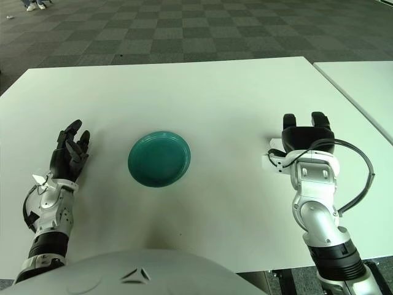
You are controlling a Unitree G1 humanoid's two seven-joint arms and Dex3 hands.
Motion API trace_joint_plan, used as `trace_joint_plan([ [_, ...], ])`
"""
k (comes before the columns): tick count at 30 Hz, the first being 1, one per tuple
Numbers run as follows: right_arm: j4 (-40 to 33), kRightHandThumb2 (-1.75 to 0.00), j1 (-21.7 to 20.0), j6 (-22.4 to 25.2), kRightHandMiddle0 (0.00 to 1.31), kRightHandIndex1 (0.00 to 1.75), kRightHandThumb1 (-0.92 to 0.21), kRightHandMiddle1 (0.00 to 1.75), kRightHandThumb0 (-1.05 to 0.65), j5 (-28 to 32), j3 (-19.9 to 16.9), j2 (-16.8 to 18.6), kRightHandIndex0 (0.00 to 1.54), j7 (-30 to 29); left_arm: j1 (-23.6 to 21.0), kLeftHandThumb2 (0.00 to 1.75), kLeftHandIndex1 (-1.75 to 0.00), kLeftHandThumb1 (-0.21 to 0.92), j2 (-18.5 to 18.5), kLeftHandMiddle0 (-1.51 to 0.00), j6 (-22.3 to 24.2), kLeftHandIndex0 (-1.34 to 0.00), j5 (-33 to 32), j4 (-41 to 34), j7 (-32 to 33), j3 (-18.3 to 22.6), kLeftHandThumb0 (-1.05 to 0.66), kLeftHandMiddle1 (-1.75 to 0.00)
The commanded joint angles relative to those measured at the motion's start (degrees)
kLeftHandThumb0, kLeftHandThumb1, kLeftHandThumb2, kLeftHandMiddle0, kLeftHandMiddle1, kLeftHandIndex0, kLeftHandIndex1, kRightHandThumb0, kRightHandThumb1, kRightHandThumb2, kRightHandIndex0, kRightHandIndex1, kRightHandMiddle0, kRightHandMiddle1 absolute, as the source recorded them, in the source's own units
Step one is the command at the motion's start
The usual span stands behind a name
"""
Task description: Put the charger into the plate.
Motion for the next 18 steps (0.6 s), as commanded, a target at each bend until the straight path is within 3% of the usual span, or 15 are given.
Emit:
trace_joint_plan([
  [1, 0.56, -1.02, 0.88, 0.46, 0.00, 0.00, -0.92, 0.00, -1.05, -0.79, -1.57, 0.55, 0.00, -0.85, 0.26, 1.04, -0.72, 0.92, 0.32, -0.30, 1.87, 0.00, -0.01, 2.35, -0.06, 0.11, -0.93, 0.00],
  [7, 1.84, -1.01, 1.11, 0.82, 0.00, 0.00, -0.92, 0.00, -1.05, -0.36, -2.16, 1.18, 0.00, -2.16, -0.38, 1.04, -0.72, 0.92, 0.75, -0.30, 1.91, 0.00, -0.21, 3.10, -0.21, 0.30, -0.93, 0.00],
  [9, 2.34, -1.01, 1.62, 1.62, 0.00, 0.00, -0.92, 0.00, -1.05, 0.34, -2.81, 2.07, 0.00, -3.82, -1.53, 0.98, -0.72, 0.92, -2.50, -0.32, 13.85, 0.00, -8.72, 0.26, -3.95, -0.79, -0.90, -0.01],
  [11, 2.52, -1.01, 1.80, 2.02, 0.00, 0.00, -0.92, 0.00, -1.05, 0.92, -3.22, 2.62, 0.00, -4.48, -1.99, 0.93, -0.71, 0.92, -3.78, -0.35, 19.65, 0.00, -12.80, -1.28, -5.51, -1.29, -0.86, -0.02],
  [18, 3.13, -0.99, 2.15, 1.78, 0.00, 0.00, -0.92, 0.00, -1.05, 2.50, -4.07, 2.56, 0.00, -4.80, -2.00, 0.89, -0.73, 0.92, -3.09, -0.38, 22.76, 0.00, -13.68, -2.84, -5.54, -1.66, -0.82, -0.03],
])
